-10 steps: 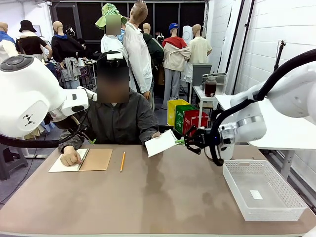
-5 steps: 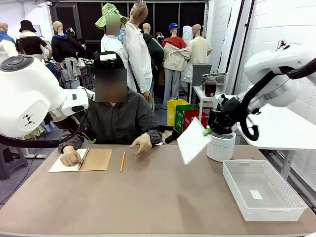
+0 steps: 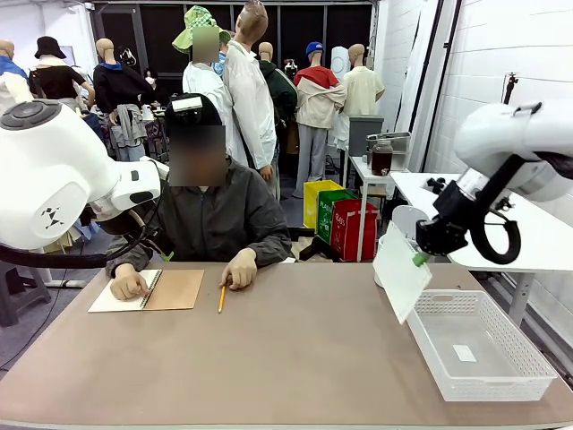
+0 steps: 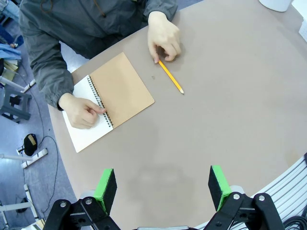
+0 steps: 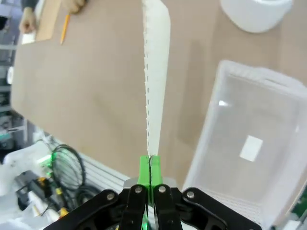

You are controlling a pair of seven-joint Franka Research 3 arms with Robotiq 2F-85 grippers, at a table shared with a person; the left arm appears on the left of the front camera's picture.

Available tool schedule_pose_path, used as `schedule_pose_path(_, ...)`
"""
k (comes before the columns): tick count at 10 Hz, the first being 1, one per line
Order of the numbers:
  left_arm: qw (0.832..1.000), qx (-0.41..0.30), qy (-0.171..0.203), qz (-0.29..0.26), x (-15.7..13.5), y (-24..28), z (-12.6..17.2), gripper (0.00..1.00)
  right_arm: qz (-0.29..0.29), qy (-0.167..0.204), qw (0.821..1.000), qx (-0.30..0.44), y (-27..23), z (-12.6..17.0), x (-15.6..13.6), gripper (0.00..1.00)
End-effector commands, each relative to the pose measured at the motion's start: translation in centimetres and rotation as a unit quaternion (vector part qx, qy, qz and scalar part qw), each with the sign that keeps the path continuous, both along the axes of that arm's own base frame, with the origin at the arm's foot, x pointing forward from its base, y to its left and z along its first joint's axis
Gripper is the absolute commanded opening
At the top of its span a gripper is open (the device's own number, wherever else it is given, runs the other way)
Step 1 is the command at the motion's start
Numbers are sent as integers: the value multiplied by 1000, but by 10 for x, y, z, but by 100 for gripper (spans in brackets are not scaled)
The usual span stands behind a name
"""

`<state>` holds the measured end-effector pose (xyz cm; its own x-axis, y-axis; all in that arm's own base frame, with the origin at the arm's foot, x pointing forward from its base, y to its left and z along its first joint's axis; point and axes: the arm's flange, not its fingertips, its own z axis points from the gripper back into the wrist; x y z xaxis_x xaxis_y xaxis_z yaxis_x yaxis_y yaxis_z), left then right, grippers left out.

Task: Sort the paper based on its condition.
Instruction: If a person hands you a paper, place it in the Organizing basket , and if it's crumpled, put it in the Trash can.

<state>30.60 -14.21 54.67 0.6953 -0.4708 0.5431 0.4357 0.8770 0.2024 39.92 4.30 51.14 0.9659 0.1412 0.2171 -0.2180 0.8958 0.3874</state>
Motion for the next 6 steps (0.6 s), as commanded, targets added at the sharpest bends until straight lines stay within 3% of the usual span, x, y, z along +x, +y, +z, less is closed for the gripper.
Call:
schedule_pose_path(1,1000,5,0,-4,0,1,0,100,-43,11,999,-5,-13,-11,-22,0)
schedule_pose_path(6,1000,5,0,-4,0,1,0,100,-82,49,995,2,-58,-26,-43,0)
